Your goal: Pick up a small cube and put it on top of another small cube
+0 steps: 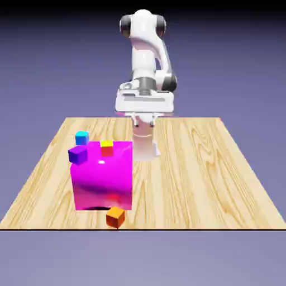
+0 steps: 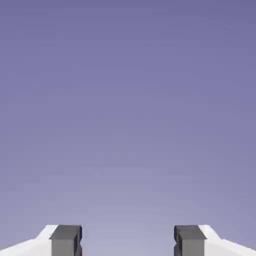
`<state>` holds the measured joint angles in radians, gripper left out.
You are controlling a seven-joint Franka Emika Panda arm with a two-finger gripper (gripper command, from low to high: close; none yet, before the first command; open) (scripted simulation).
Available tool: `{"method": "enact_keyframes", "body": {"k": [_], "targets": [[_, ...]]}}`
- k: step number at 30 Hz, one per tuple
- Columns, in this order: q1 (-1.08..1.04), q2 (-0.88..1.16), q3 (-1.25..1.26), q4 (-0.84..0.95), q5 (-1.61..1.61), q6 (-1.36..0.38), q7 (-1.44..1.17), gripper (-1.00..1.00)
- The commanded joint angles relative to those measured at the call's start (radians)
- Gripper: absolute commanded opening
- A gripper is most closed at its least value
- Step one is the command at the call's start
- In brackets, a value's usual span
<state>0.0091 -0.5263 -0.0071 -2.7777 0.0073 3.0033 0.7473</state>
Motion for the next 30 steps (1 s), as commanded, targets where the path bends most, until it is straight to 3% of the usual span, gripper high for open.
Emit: {"method": "enact_keyframes", "body": {"k": [1, 27, 30], "targets": [[-0.002, 0.036, -0.006, 0.027, 0.006, -0.028, 0.005, 0.00], [-0.066, 0.979, -0.158, 0.722, 0.163, -0.754, 0.140, 0.00], [-0.071, 1.032, -0.153, 0.728, 0.177, -0.725, 0.135, 0.00]]}}
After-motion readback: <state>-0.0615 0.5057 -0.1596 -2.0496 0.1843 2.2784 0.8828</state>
